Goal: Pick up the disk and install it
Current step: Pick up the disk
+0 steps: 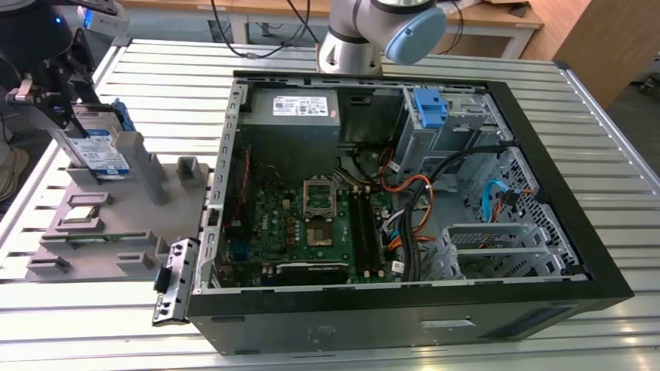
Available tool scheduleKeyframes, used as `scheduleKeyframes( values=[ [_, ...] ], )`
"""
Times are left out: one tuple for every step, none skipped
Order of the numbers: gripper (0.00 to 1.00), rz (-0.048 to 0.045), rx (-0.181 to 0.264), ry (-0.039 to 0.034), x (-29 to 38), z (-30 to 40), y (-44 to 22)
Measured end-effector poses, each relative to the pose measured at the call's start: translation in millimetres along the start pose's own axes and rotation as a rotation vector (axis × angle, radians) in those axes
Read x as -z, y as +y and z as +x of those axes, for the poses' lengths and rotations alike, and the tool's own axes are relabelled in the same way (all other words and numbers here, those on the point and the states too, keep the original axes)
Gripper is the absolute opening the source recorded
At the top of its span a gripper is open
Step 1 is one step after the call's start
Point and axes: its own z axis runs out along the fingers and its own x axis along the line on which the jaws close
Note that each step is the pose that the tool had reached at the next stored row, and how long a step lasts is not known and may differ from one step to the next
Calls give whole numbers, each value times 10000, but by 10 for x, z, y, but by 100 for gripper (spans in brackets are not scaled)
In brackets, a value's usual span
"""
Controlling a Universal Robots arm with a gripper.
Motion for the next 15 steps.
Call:
scheduleKeyframes(
  values=[
    [65, 3, -1, -1, -1, -3, 2],
    [65, 4, -1, -2, -2, -9, 3],
    [65, 3, -1, -1, -2, -14, 3],
    [65, 4, -1, -1, -3, -17, 4],
    [65, 3, 0, -1, -4, -18, 4],
    [65, 3, 1, -3, -4, -19, 4],
    [65, 2, 1, -11, -5, -20, 4],
    [65, 1, 1, -25, -7, -22, 4],
    [65, 5, 2, -51, -11, -22, 4],
    [65, 8, 2, -77, -15, -23, 4],
    [65, 8, 4, -103, -18, -23, 3],
    [65, 7, 6, -124, -19, -24, 3],
    [65, 7, 7, -144, -21, -26, 3],
    [65, 6, 8, -165, -23, -28, 3],
    [65, 8, 10, -178, -26, -30, 2]
  ],
)
